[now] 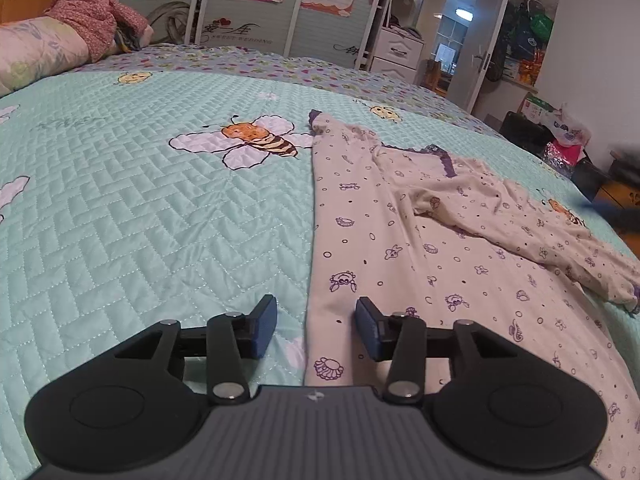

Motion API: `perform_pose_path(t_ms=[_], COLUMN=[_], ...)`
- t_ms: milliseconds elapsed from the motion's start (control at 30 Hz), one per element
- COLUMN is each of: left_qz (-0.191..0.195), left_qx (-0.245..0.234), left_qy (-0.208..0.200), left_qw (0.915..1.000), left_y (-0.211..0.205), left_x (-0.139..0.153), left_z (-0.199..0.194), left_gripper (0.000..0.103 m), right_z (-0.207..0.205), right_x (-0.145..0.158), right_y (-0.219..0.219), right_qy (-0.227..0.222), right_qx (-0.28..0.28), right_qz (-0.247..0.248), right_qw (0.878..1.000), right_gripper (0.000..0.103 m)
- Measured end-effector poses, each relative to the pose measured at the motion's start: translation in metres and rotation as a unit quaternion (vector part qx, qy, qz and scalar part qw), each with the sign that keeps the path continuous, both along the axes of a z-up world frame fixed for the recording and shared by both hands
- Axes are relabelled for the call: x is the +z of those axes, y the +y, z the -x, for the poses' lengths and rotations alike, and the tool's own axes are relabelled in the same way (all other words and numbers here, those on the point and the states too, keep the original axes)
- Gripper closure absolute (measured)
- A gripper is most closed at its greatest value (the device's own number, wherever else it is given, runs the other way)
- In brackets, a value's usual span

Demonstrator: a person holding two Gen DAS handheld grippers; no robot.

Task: Fold clothes
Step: 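Grasp the purple-trimmed sleeve cuff with the right gripper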

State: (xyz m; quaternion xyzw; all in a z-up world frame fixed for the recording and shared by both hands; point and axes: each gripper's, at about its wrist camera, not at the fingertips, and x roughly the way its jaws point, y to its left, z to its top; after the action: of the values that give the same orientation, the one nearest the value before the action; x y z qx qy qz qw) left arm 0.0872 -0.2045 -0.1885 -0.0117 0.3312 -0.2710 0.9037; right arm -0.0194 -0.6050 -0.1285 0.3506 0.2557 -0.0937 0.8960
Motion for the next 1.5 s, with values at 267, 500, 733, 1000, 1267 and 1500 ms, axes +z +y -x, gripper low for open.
perform_pose_path(t_ms=[267, 500, 733, 1000, 1267, 1500], left_qz=[0.009, 0.010, -0.004, -0.025, -0.051, -0.070], left_qx=[0.029, 0.025, 0.051, 0.051, 0.038, 0.028], left_qy=[0.036, 0.064, 0.093, 0.082, 0.078, 0.081], left_qw=[0.9989, 0.9975, 0.9943, 0.9950, 0.9949, 0.9939], left_y=[0.007, 0.005, 0.012, 0.008, 0.001, -0.007], left_x=[0.040, 0.042, 0.022, 0.015, 0.015, 0.016], left_z=[0.046, 0.083, 0.080, 0.079, 0.079, 0.078], left_gripper=[0.048, 0.047, 0.047, 0.046, 0.041, 0.032], right_z=[0.122, 0.094, 0.064, 0.098, 0.086, 0.081], right_x=[0.004, -0.039, -0.059, -0.033, -0.037, -0.052], right_y=[-0.071, -0.116, -0.108, -0.121, -0.112, -0.107], right_qy=[0.076, 0.105, 0.119, 0.099, 0.149, 0.149], right_qx=[-0.099, -0.088, -0.033, -0.060, -0.047, -0.040], right_qz=[0.050, 0.004, 0.034, 0.026, 0.054, 0.034], right_qw=[0.991, 0.991, 0.992, 0.993, 0.986, 0.987], right_gripper=[0.045, 0.043, 0.045, 0.099, 0.099, 0.037])
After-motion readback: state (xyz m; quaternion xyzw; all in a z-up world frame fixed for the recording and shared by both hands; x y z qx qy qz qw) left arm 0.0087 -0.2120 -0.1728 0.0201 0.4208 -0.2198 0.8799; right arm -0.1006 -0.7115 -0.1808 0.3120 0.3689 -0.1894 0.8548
